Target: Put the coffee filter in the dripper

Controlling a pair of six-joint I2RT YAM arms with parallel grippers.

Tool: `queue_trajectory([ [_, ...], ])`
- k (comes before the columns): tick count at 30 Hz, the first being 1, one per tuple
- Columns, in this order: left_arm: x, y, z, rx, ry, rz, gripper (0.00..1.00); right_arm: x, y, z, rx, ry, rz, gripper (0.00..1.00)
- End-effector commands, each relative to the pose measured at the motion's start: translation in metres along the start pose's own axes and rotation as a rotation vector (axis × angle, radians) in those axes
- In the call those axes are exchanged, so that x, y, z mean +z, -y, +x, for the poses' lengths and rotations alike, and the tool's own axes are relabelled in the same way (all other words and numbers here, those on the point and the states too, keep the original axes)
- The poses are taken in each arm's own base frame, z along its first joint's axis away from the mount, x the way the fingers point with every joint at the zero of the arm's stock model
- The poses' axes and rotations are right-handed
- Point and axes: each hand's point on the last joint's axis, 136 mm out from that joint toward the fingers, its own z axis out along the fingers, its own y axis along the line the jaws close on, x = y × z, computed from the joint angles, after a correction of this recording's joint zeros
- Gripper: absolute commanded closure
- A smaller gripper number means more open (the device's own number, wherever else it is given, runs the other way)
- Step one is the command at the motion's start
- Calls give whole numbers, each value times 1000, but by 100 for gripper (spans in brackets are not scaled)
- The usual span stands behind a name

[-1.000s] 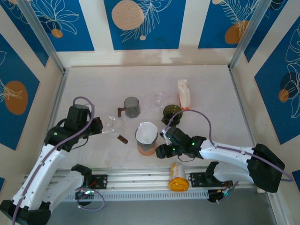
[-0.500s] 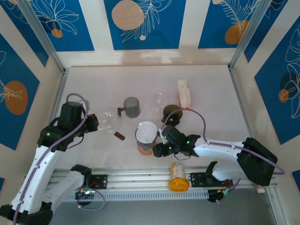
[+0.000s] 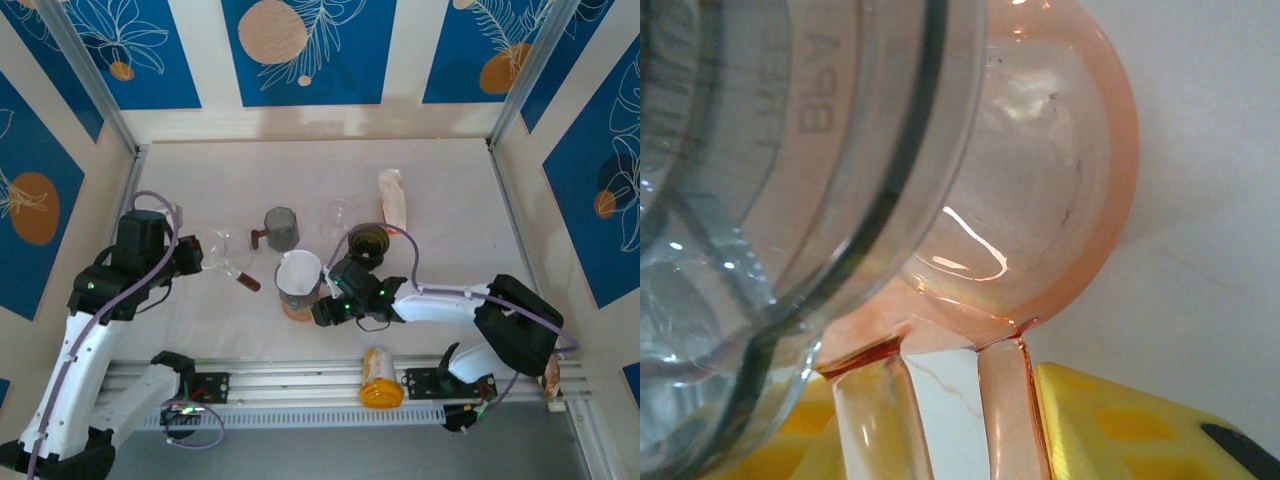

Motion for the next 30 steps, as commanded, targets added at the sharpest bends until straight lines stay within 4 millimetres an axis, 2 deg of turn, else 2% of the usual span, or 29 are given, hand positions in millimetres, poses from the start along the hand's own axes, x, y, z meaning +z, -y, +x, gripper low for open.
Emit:
queue_trajectory([
  [1, -20, 5, -23, 3, 85, 18, 100, 5, -17, -25, -44, 46, -46, 59],
  [8, -36, 6, -34, 13, 126, 17, 100, 25, -25, -50, -67, 48, -46, 60],
  [14, -46, 6, -36, 20, 140, 19, 100, 47, -32, -71, -83, 42, -50, 60],
  [23, -53, 8, -39, 24, 151, 25, 100, 82, -47, -109, -88, 41, -59, 62],
  [30, -55, 9, -39, 27, 151, 34, 100, 101, -55, -133, -82, 51, -64, 62],
])
